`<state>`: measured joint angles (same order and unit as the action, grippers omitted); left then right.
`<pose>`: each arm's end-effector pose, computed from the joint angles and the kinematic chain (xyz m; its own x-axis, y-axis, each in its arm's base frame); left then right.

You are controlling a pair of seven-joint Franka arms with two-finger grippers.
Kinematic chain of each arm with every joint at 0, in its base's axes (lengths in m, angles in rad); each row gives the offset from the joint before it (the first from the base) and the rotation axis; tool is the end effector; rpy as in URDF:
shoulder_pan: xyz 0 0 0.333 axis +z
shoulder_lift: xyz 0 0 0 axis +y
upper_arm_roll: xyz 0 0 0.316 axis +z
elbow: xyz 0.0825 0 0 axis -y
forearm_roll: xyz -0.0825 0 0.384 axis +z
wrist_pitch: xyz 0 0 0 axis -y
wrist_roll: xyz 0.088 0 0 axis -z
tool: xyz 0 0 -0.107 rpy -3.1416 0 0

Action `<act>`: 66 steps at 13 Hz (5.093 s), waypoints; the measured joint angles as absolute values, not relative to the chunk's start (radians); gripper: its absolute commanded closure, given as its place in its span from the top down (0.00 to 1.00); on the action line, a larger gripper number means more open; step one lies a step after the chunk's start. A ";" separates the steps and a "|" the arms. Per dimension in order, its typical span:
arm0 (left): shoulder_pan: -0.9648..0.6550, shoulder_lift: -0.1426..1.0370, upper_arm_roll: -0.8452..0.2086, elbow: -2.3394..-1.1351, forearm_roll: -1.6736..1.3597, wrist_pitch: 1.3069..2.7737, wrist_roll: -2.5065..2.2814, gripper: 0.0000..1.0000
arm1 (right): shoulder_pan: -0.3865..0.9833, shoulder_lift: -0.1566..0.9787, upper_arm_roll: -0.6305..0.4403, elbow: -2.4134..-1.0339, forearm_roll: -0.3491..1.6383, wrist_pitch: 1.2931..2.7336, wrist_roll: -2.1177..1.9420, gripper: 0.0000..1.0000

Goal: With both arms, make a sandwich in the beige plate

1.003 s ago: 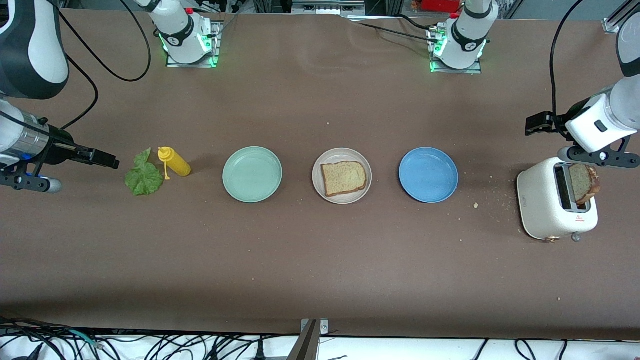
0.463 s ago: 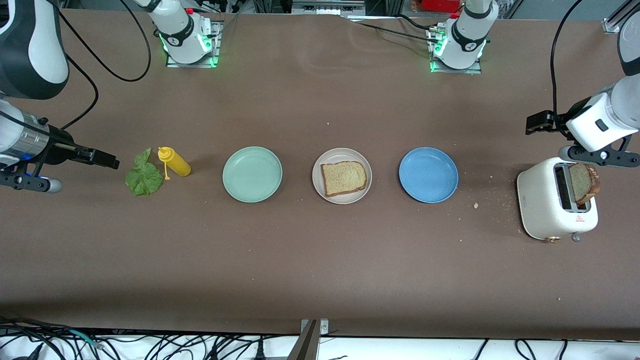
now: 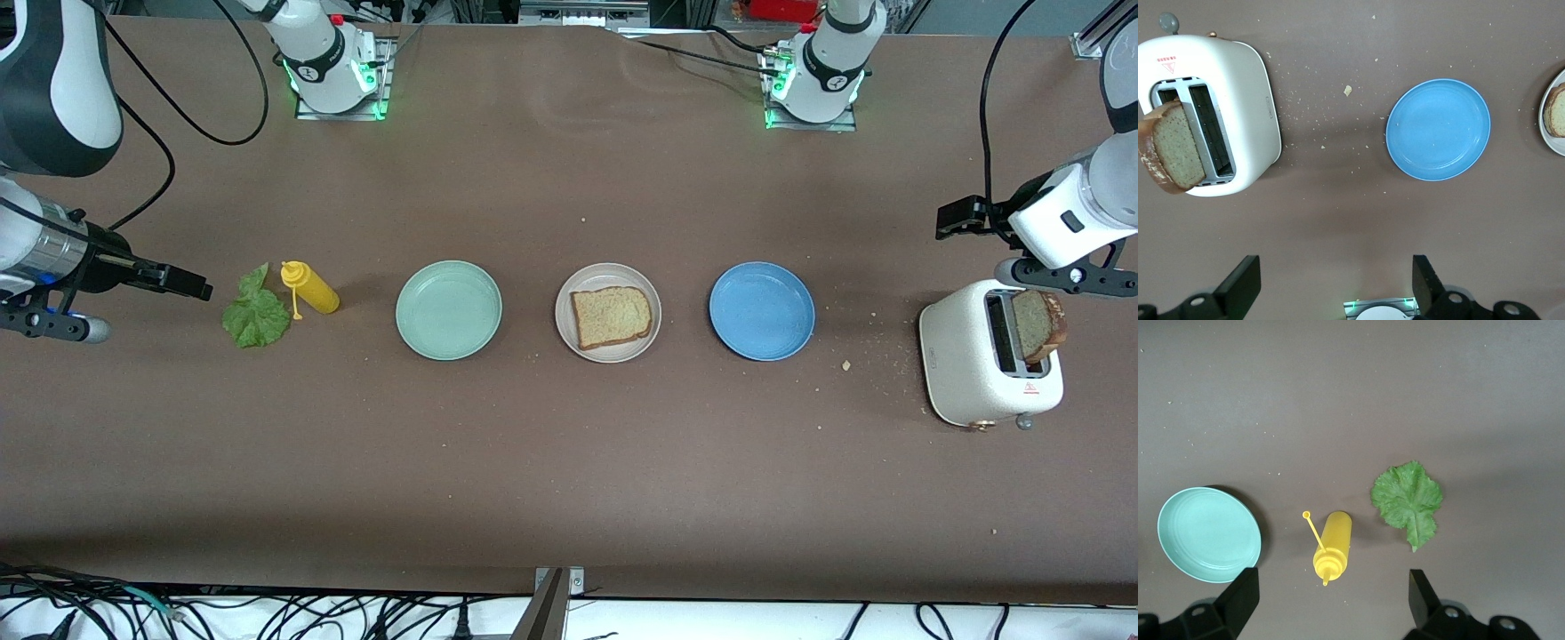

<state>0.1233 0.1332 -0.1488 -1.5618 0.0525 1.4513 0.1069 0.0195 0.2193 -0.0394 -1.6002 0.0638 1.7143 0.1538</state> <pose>0.5744 -0.0036 0.5453 0.9618 -0.1284 -0.2419 -0.1340 -0.9910 -0.0066 0.6181 -0.0044 0.4935 0.9770 -0.1814 -0.1120 -0.1865 -0.9818 -0.0365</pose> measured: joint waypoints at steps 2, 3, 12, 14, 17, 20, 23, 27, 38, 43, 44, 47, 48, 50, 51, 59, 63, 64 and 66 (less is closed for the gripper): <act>0.123 0.133 -0.149 -1.562 0.052 1.451 0.107 1.00 | 0.019 0.219 -0.039 -1.600 0.064 1.714 0.154 1.00; 0.123 0.133 -0.149 -1.562 0.052 1.451 0.107 1.00 | 0.019 0.219 -0.039 -1.600 0.064 1.714 0.154 1.00; 0.123 0.133 -0.149 -1.562 0.052 1.451 0.107 1.00 | 0.019 0.219 -0.040 -1.600 0.063 1.715 0.154 1.00; 0.123 0.133 -0.149 -1.562 0.052 1.451 0.107 1.00 | 0.017 0.224 -0.048 -1.609 0.050 1.719 0.130 0.99; 0.123 0.133 -0.149 -1.562 0.052 1.451 0.107 1.00 | 0.009 0.262 -0.139 -1.661 0.040 1.788 -0.004 0.99; 0.123 0.133 -0.149 -1.562 0.052 1.451 0.107 1.00 | -0.002 0.325 -0.164 -1.768 0.037 1.930 -0.035 0.99; 0.123 0.133 -0.149 -1.562 0.052 1.451 0.107 1.00 | -0.001 0.401 -0.171 -1.861 0.030 2.063 -0.035 0.99; 0.124 0.133 -0.149 -1.561 0.052 1.450 0.107 1.00 | -0.001 0.486 -0.178 -1.923 0.030 2.113 -0.035 0.99; 0.124 0.133 -0.149 -1.561 0.052 1.449 0.107 1.00 | 0.001 0.559 -0.179 -1.939 0.068 2.134 -0.032 0.46; 0.124 0.133 -0.149 -1.561 0.052 1.448 0.107 1.00 | 0.003 0.559 -0.180 -1.939 0.070 2.133 -0.032 0.00; 0.124 0.133 -0.149 -1.561 0.052 1.448 0.107 1.00 | 0.003 0.557 -0.178 -1.939 0.071 2.131 -0.032 0.00; 0.124 0.133 -0.149 -1.561 0.052 1.448 0.107 1.00 | 0.004 0.554 -0.177 -1.930 0.071 2.134 -0.043 0.00; 0.124 0.133 -0.149 -1.561 0.052 1.448 0.107 1.00 | 0.004 0.552 -0.179 -1.912 0.070 2.134 -0.061 0.00; 0.124 0.133 -0.149 -1.561 0.052 1.448 0.107 1.00 | 0.004 0.531 -0.198 -1.844 0.070 2.082 -0.106 0.00; 0.124 0.133 -0.149 -1.561 0.052 1.448 0.107 1.00 | 0.003 0.515 -0.209 -1.795 0.070 2.018 -0.125 0.00; 0.124 0.133 -0.149 -1.561 0.052 1.448 0.107 1.00 | 0.081 0.468 -0.200 -1.387 0.143 1.572 0.041 0.00; 0.123 0.133 -0.149 -1.561 0.052 1.448 0.107 1.00 | 0.270 0.474 -0.193 -1.332 0.308 1.558 0.507 0.00; 0.123 0.133 -0.149 -1.561 0.052 1.448 0.107 1.00 | 0.324 0.480 -0.192 -1.330 0.349 1.585 0.630 0.00; 0.123 0.133 -0.149 -1.560 0.052 1.448 0.107 1.00 | 0.433 0.510 -0.190 -1.330 0.428 1.689 0.868 0.00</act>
<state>0.1234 0.1332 -0.1489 -1.5599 0.0525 1.4477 0.1070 0.4332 0.5102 -0.1902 -1.3298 0.4279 1.6895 0.8679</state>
